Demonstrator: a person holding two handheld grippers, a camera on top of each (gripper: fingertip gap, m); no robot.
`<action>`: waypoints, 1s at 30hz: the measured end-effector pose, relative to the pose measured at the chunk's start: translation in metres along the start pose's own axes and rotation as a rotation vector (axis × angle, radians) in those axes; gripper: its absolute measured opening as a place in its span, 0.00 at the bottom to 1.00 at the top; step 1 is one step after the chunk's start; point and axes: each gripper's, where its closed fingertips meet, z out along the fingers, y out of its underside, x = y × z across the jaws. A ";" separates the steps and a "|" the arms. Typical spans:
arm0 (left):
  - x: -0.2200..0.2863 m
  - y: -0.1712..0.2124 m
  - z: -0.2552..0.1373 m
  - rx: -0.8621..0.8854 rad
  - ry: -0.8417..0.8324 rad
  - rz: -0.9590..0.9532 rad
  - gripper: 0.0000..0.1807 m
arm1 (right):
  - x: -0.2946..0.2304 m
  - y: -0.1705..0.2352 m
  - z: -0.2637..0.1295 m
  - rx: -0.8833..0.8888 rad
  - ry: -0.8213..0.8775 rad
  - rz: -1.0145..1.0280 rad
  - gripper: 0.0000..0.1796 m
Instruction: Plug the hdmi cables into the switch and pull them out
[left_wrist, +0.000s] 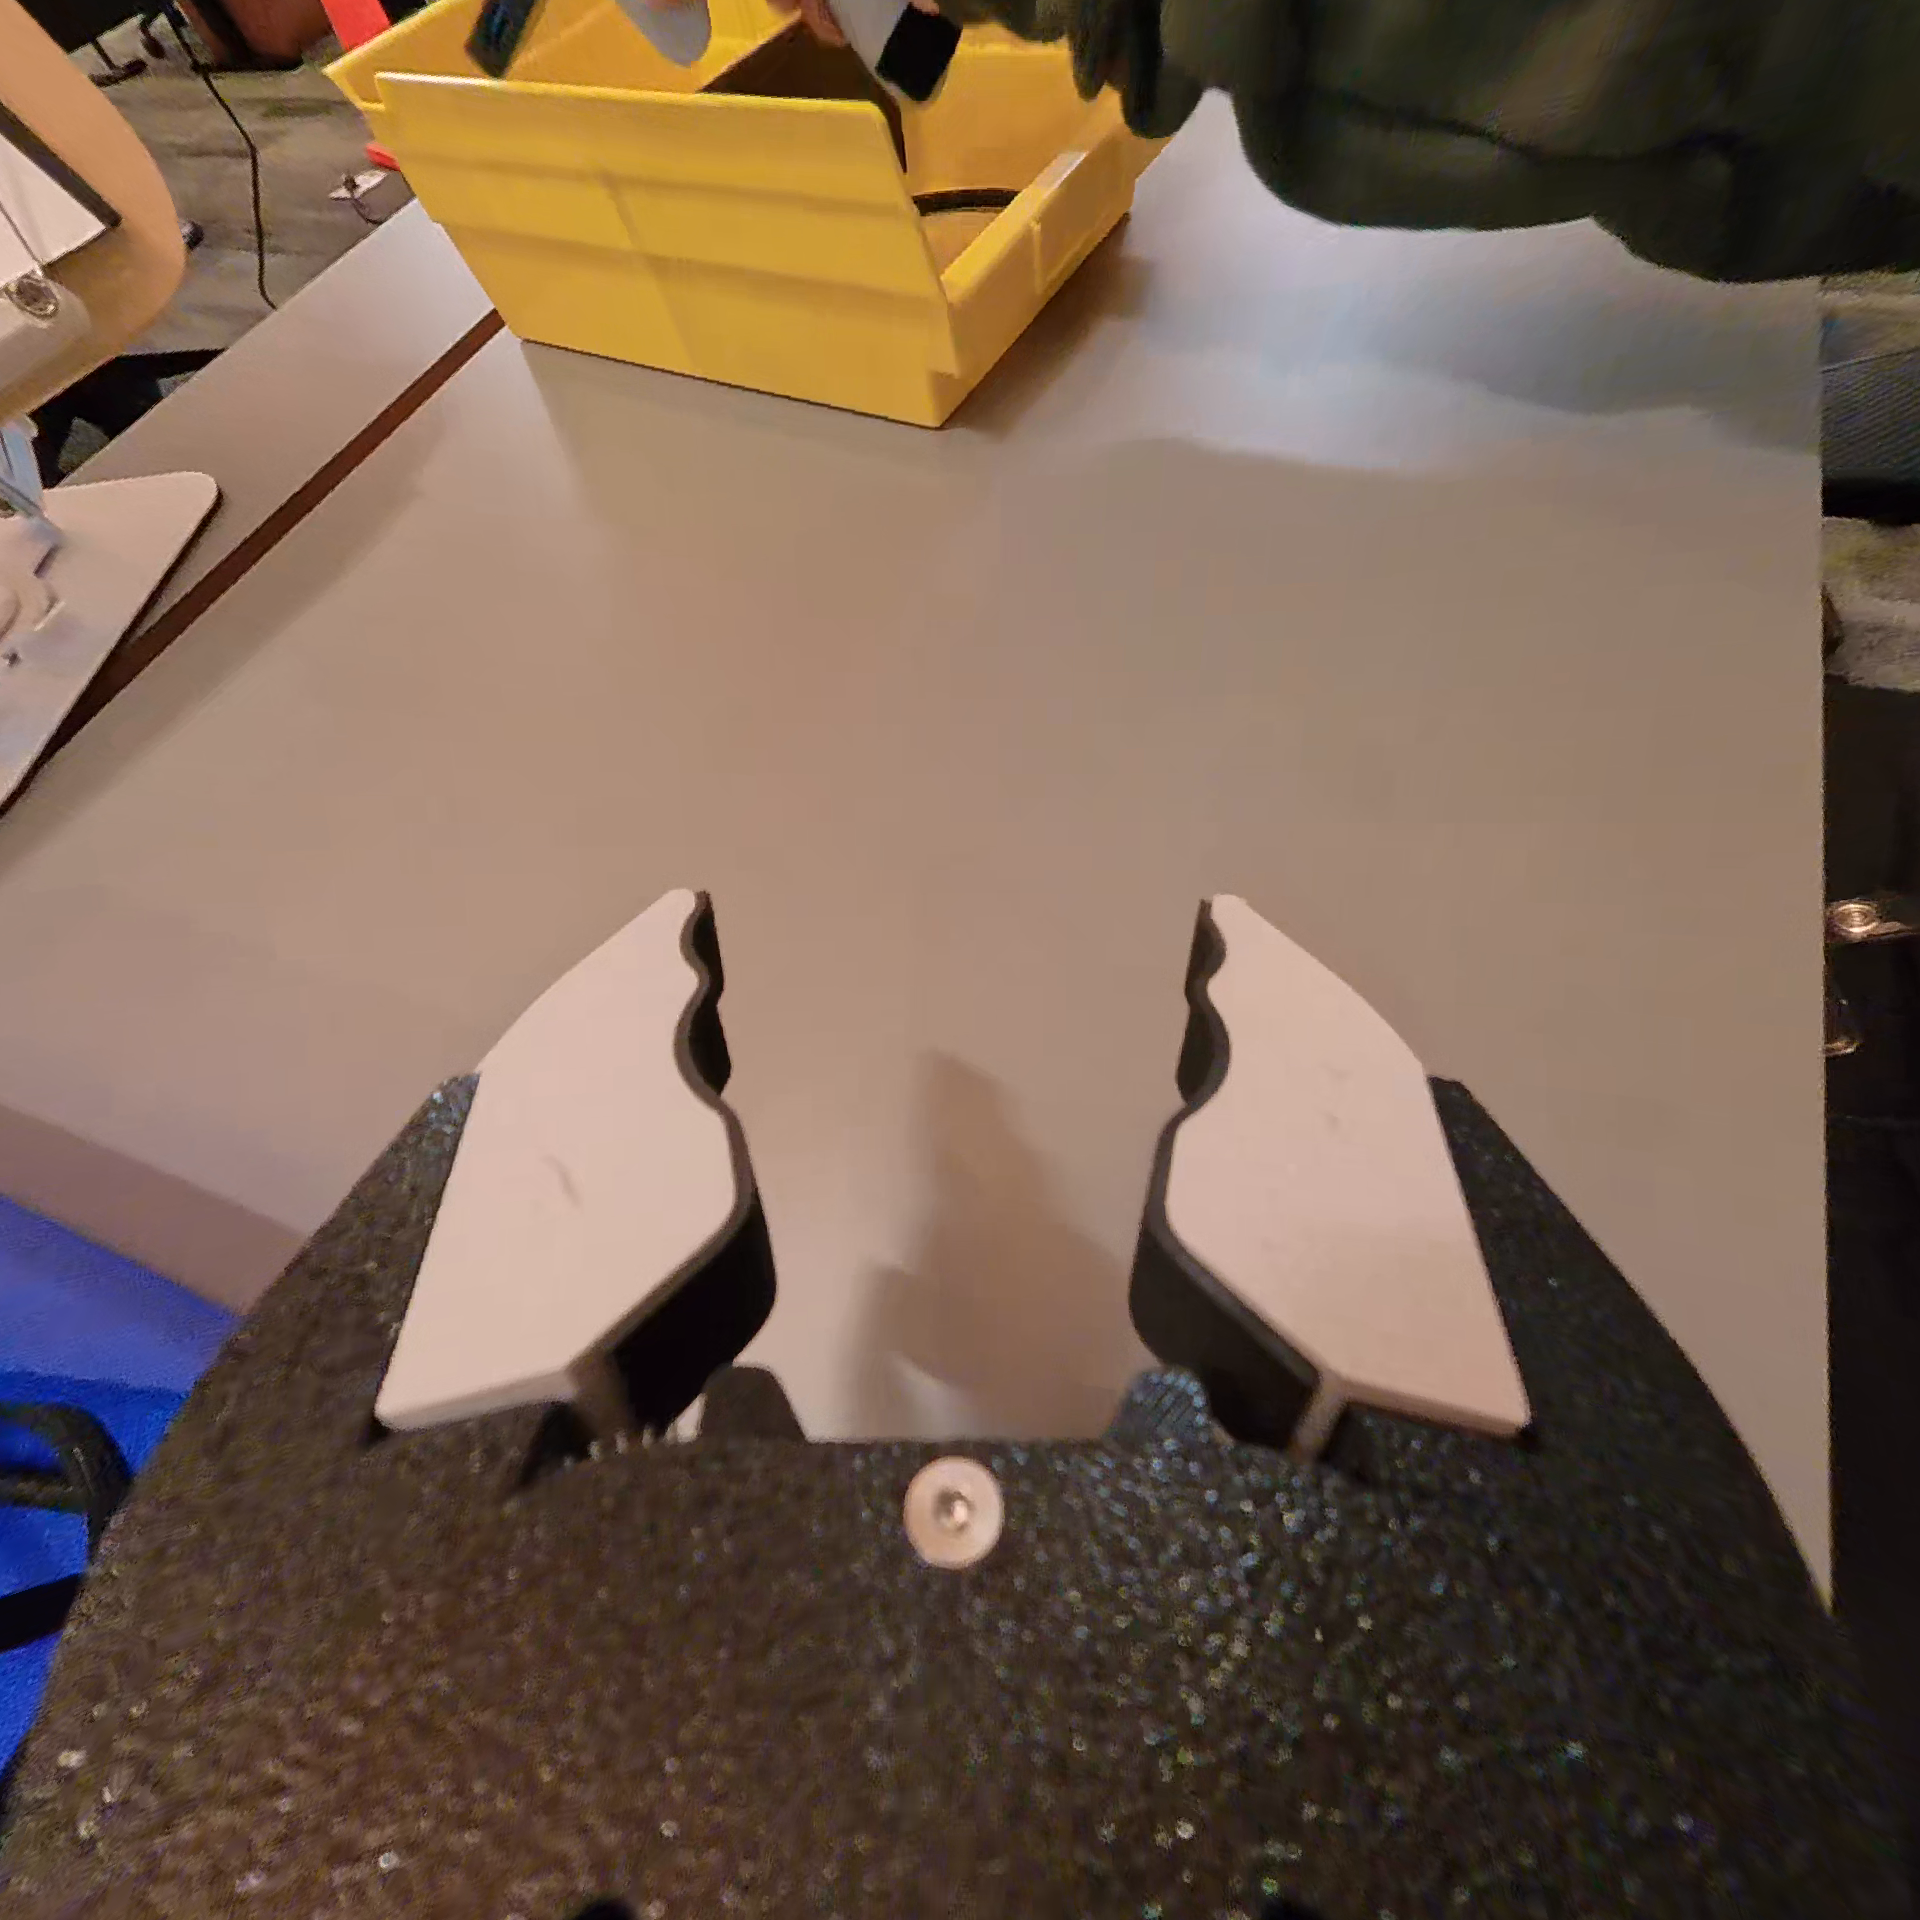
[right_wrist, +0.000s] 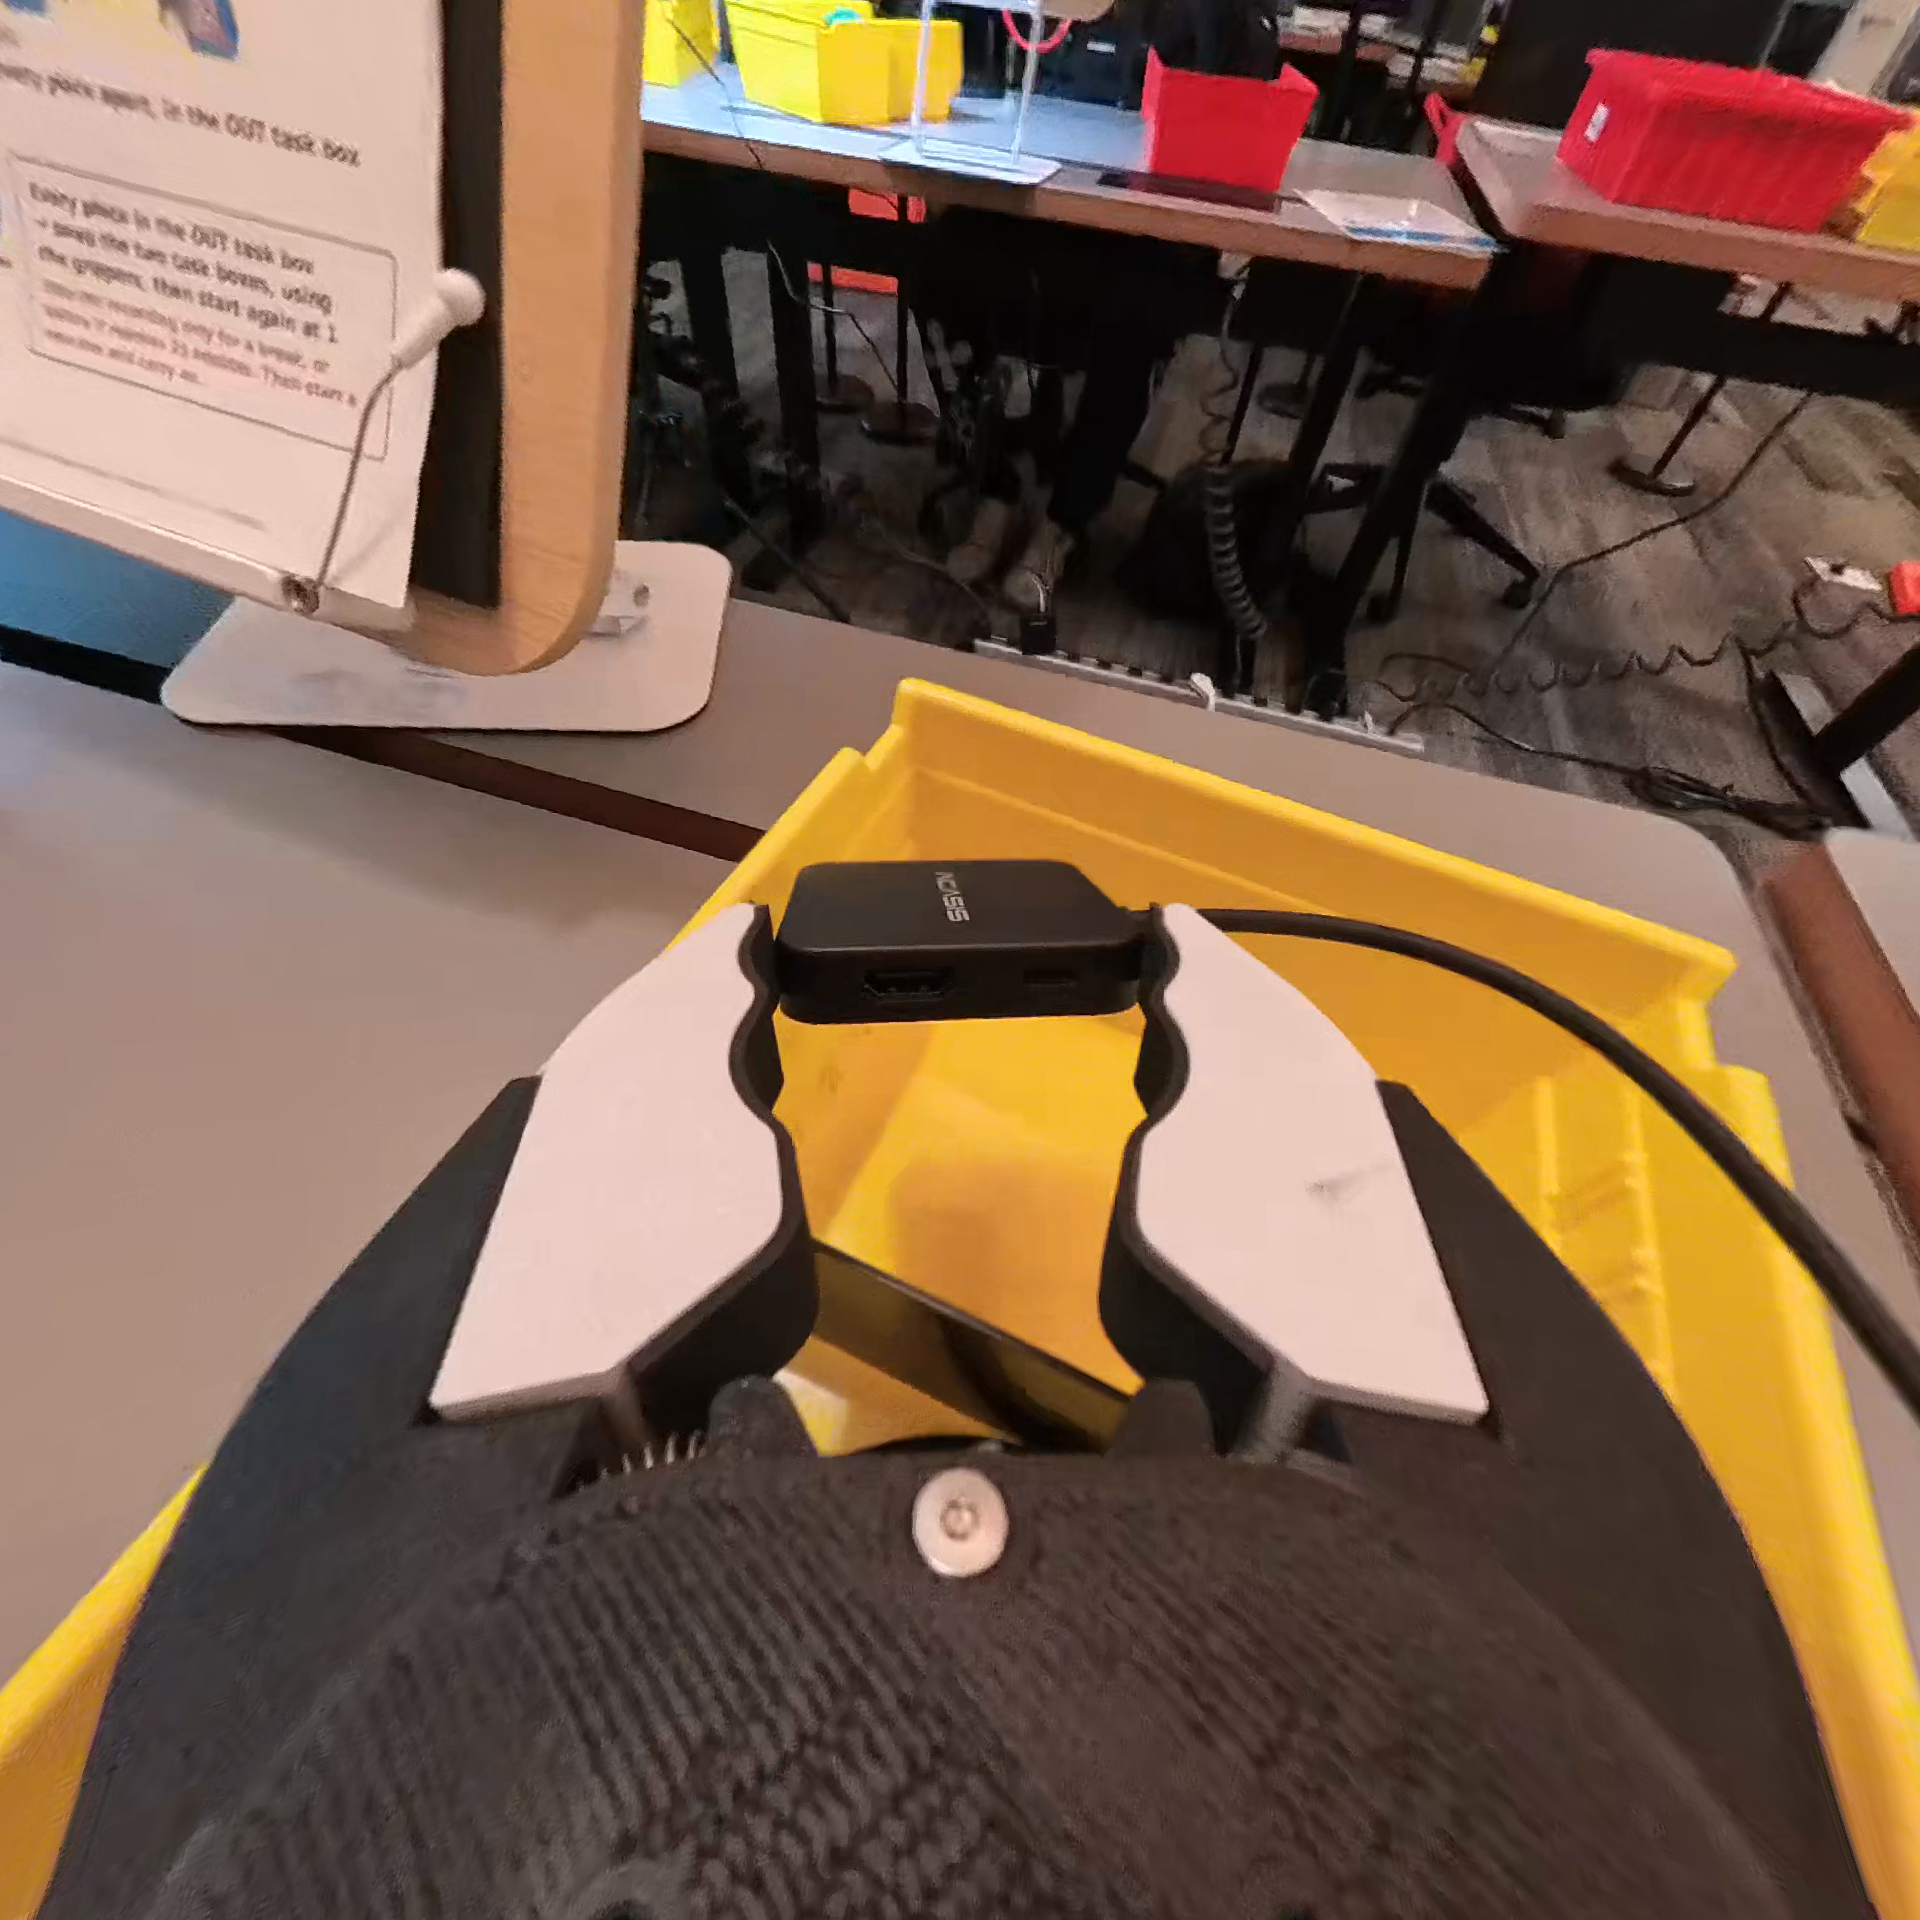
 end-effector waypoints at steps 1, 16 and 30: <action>-0.001 -0.001 -0.001 0.011 0.002 -0.009 0.47 | -0.004 0.003 0.004 0.002 -0.015 -0.003 0.37; -0.012 -0.005 -0.013 0.052 -0.045 -0.048 0.46 | -0.109 0.009 -0.113 0.175 -0.241 -0.031 0.40; -0.134 -0.016 -0.139 -0.033 -0.811 -0.425 0.33 | -0.179 0.015 -0.155 0.217 -0.369 -0.277 0.38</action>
